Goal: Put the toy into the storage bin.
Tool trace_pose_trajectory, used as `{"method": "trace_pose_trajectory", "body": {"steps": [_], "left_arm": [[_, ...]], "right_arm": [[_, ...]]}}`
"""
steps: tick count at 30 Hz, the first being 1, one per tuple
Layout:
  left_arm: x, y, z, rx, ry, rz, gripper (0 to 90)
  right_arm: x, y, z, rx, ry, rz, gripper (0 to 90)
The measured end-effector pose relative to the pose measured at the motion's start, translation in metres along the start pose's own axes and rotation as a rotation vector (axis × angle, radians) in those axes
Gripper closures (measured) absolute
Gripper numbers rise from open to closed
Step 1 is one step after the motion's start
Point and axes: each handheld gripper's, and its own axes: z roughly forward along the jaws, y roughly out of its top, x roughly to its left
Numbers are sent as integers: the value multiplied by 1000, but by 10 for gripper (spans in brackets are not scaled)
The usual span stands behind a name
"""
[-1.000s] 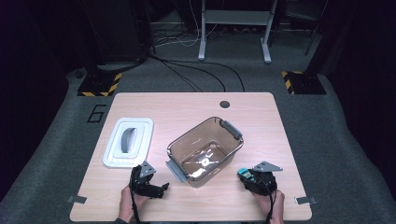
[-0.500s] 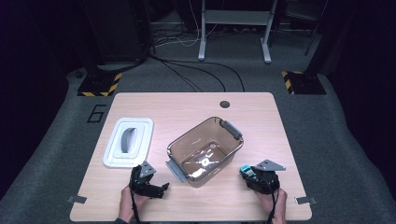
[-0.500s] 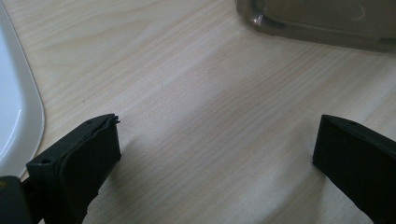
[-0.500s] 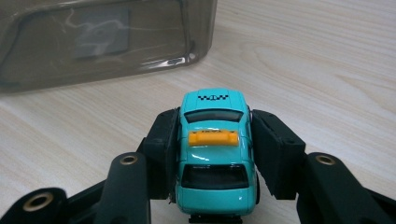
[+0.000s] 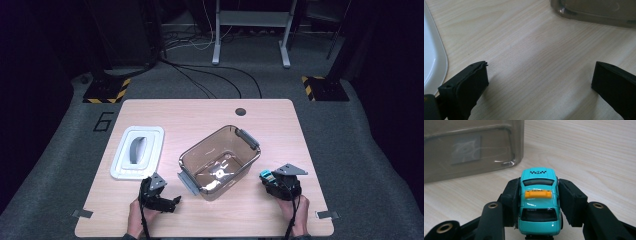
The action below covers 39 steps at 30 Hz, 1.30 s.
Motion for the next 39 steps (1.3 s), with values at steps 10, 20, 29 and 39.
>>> {"method": "trace_pose_trajectory", "body": {"steps": [10,20,29,39], "left_arm": [[0,0,0,0,0,0,4],[0,0,0,0,0,0,4],[0,0,0,0,0,0,4],[0,0,0,0,0,0,4]], "right_arm": [[-13,14,1,1,-48,22,524],[-27,27,6,1,-88,41,524],[-33,37,10,-8,-116,44,524],[-40,52,10,-37,-143,45,524]]}}
